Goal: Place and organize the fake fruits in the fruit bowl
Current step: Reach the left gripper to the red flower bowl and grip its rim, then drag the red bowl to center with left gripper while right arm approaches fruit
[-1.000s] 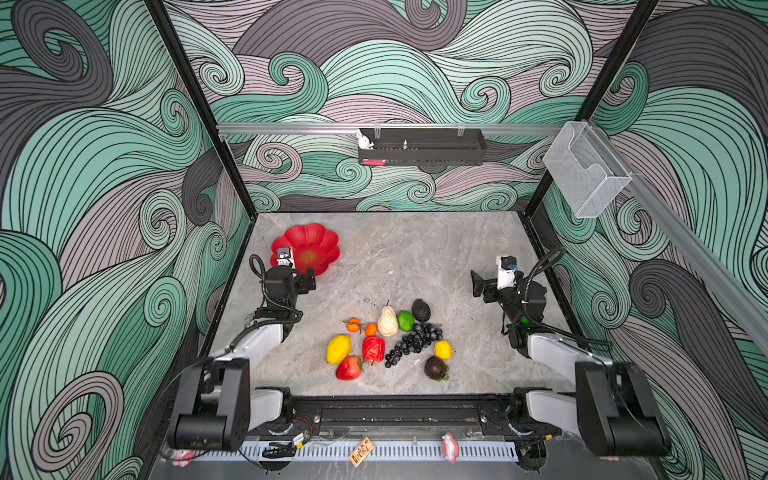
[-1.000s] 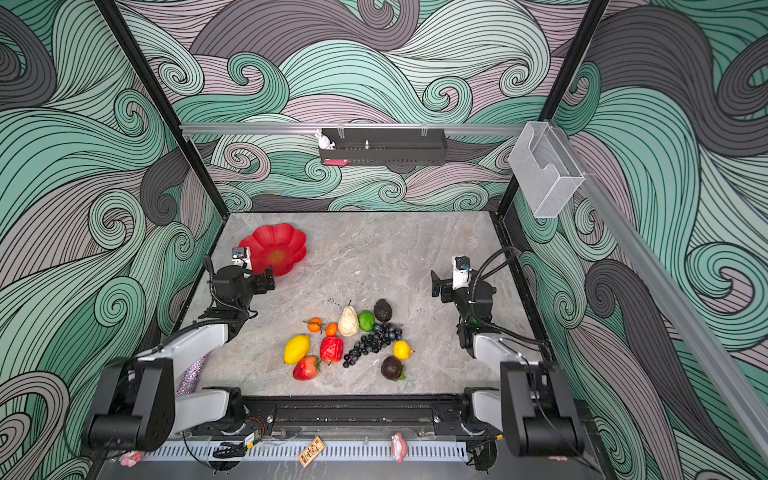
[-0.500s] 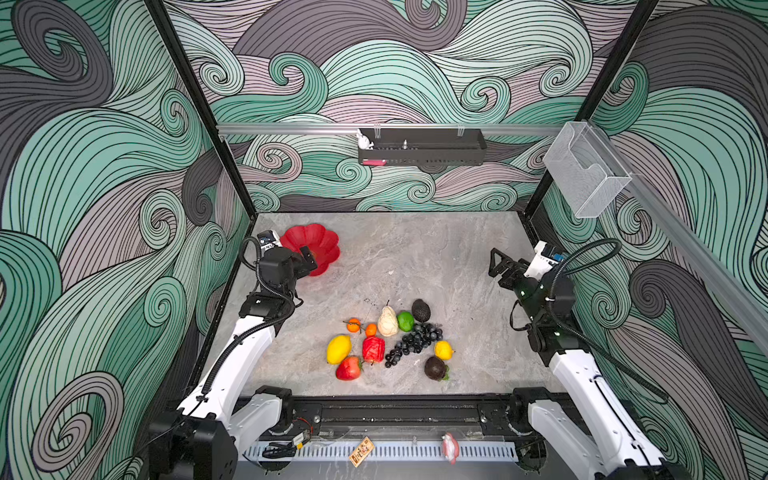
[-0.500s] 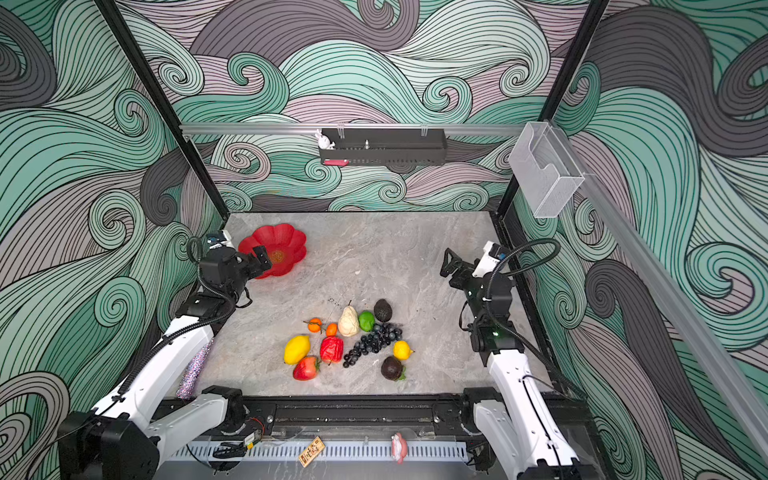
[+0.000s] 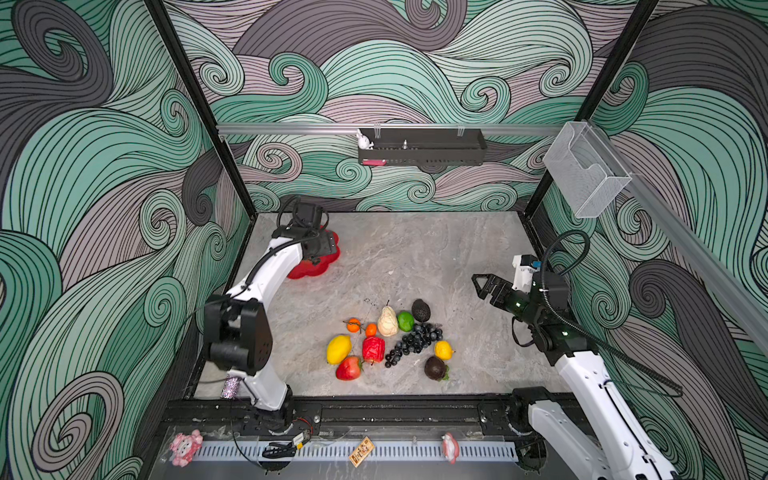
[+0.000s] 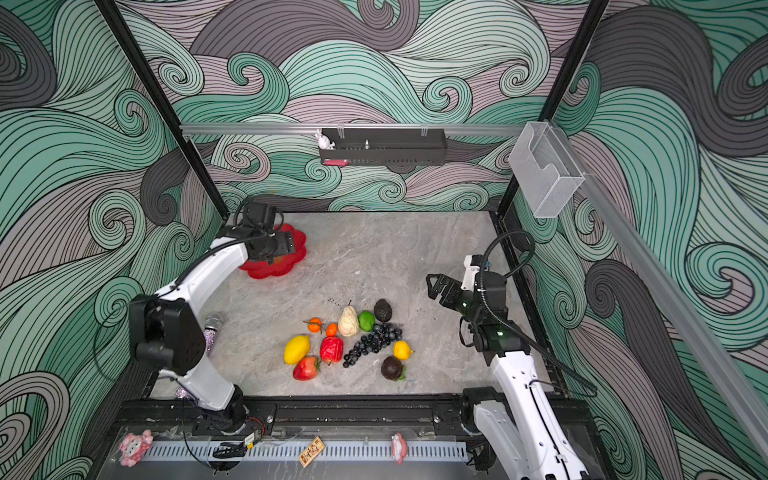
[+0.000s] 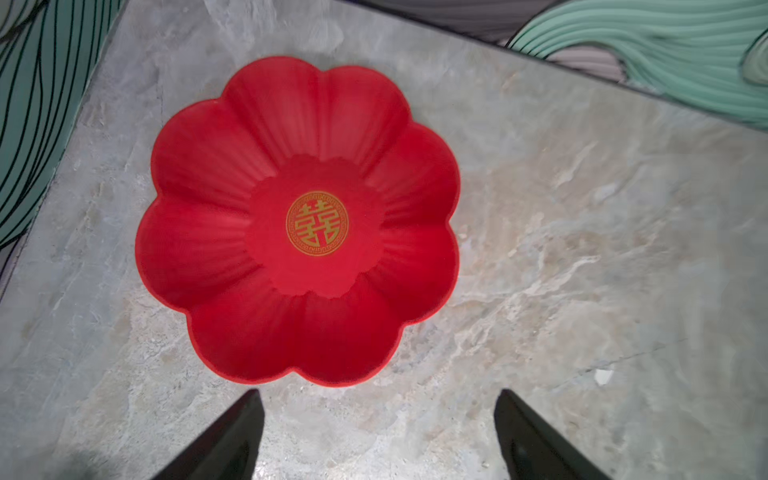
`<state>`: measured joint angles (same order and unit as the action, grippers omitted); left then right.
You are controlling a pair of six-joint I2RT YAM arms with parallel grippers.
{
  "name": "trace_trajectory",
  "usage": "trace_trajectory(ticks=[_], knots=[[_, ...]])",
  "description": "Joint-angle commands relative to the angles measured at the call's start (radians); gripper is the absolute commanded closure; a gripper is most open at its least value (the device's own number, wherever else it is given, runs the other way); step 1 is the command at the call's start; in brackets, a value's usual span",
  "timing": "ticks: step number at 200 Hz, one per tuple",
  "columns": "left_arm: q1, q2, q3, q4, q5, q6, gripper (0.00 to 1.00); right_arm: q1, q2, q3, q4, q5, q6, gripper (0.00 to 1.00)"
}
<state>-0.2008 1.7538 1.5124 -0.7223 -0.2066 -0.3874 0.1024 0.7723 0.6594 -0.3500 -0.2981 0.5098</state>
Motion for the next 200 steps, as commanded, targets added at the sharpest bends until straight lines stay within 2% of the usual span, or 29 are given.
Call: trace_trajectory(ticks=[1,18,90,119,146,200], knots=[[-0.047,0.118,0.137,-0.262,-0.107,0.049,0.14,0.016,-0.044,-0.005,-0.122,-0.071,-0.011,0.00],[-0.072,0.213,0.229,-0.328,-0.153,0.042,0.17,0.025,-0.073,-0.016,-0.149,-0.083,-0.012,0.00],[-0.123,0.525,0.527,-0.447,-0.183,0.058,0.33,0.041,-0.117,-0.066,-0.195,-0.120,-0.025,0.00],[-0.131,0.625,0.637,-0.477,-0.213,0.068,0.47,0.045,-0.120,-0.076,-0.201,-0.131,-0.028,0.00],[-0.138,0.694,0.725,-0.509,-0.255,0.082,0.65,0.045,-0.122,-0.081,-0.207,-0.136,-0.033,0.00],[-0.156,0.709,0.754,-0.492,-0.257,0.104,0.83,0.048,-0.107,-0.077,-0.207,-0.131,-0.035,0.00]])
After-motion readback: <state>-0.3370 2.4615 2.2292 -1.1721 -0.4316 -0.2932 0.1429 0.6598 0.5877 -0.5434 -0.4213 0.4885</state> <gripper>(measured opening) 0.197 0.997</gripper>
